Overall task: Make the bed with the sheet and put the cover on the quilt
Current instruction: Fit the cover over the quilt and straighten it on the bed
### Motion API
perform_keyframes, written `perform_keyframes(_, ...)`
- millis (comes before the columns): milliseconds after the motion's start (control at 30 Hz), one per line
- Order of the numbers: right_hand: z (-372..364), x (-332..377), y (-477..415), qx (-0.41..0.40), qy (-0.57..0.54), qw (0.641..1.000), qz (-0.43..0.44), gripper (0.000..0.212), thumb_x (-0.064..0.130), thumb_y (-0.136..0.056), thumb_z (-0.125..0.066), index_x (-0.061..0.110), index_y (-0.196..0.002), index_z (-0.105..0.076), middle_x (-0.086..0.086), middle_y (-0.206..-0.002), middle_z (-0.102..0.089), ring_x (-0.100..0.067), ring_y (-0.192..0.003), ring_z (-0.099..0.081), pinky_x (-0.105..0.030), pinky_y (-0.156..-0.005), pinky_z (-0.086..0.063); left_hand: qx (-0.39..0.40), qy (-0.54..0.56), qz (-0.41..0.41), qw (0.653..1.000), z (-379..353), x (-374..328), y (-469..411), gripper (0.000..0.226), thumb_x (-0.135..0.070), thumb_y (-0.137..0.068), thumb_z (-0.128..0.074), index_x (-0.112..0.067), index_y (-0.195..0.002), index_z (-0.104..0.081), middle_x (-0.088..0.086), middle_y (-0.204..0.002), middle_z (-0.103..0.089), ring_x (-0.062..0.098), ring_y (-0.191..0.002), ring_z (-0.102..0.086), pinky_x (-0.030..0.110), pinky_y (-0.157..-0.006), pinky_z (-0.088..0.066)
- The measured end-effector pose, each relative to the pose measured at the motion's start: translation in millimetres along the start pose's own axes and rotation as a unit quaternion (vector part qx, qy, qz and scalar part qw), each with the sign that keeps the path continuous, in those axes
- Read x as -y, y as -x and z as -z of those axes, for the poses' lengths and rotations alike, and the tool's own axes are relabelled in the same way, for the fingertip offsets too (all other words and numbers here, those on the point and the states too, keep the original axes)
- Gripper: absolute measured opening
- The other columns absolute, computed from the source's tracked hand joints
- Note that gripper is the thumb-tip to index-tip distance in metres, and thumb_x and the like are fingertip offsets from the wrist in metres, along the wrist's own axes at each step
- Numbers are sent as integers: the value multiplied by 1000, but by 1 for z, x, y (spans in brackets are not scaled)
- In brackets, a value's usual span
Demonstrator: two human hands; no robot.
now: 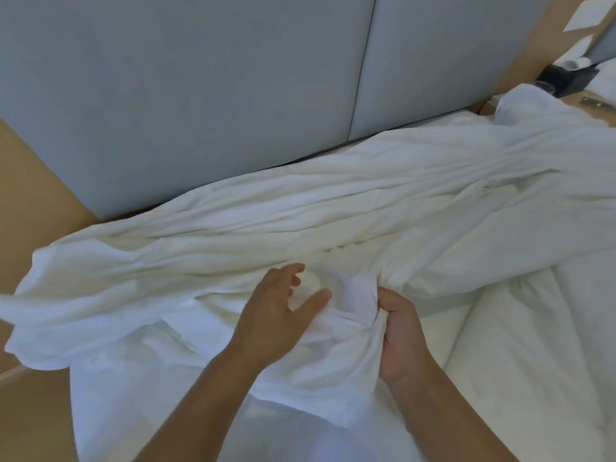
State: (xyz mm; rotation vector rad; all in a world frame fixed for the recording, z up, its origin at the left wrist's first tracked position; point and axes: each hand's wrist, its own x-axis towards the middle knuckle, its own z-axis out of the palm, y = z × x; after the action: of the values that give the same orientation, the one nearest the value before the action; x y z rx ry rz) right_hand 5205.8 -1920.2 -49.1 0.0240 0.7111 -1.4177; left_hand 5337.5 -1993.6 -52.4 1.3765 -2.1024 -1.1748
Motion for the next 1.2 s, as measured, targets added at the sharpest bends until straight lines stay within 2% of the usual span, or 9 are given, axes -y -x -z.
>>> perform_keyframes(167,15,-9,13,-62,59,996,-14,53,36,-72,-74,0,-110,-69,-24,-113,-65,-34,-97,-65,-46,-93,-50,248,-22,124,961,-15,5,11,50,-61,-91,-32,-24,-112,-59,-6,-110,-61,11,-97,-56,24,-85,-42)
perform_keyframes(300,20,-19,17,-81,149,984,-58,34,16,-75,-66,-5,-101,-69,-25,-100,-68,-36,-88,-67,-43,-81,-54,202,2,140,969,-15,5,17,53,-62,-92,-28,-19,-72,-51,-4,-70,-53,10,-64,-49,22,-62,-36)
perform_keyframes(467,21,-30,7,-71,117,991,0,35,20,-84,-54,-5,-103,-70,-25,-106,-66,-34,-93,-68,-42,-80,-57,182,179,141,957,-19,-1,14,40,-60,-85,-51,-23,-89,-67,-10,-81,-65,5,-73,-60,21,-70,-47)
perform_keyframes(600,19,-34,-1,-59,98,993,12,54,35,-87,-49,-3,-123,-58,-23,-120,-63,-33,-109,-62,-43,-91,-50,41,103,93,989,-13,-3,9,42,-57,-84,-56,-18,-68,-61,2,-63,-51,18,-62,-53,22,-60,-38)
perform_keyframes(633,20,-33,-3,-58,107,993,9,58,42,-89,-48,-2,-126,-56,-22,-121,-62,-33,-110,-61,-44,-92,-49,41,66,97,992,-10,-3,9,55,-60,-82,-54,-6,-86,-63,7,-67,-51,22,-66,-54,22,-62,-37)
perform_keyframes(767,22,-32,-4,-38,137,990,-20,94,72,-54,-73,3,-118,-65,-23,-120,-62,-34,-111,-61,-46,-96,-46,170,52,191,965,-3,-2,13,48,-55,-86,-54,-15,-60,-49,-1,-63,-47,14,-56,-44,23,-56,-33)
perform_keyframes(933,30,-32,-1,-41,187,980,-45,37,34,-73,-70,0,-88,-75,-19,-95,-70,-29,-88,-69,-37,-84,-53,116,132,193,965,-9,-2,15,39,-12,-84,-58,-15,-48,-44,-2,-47,-38,13,-46,-34,19,-44,-28)
perform_keyframes(1067,23,-35,-10,-93,191,976,-42,49,32,-75,-66,-2,-110,-63,-22,-108,-59,-31,-99,-60,-45,-100,-43,125,79,131,980,-11,-10,20,37,-16,-82,-55,-13,-47,-44,-10,-35,-33,6,-34,-29,18,-41,-25)
perform_keyframes(1200,6,-32,-27,-116,128,984,-45,33,22,-88,-57,-1,-111,-64,-17,-97,-69,-29,-83,-69,-40,-74,-55,166,46,172,970,-2,-11,24,35,-13,-79,-51,-13,-47,-37,-11,-31,-28,6,-29,-25,17,-39,-21)
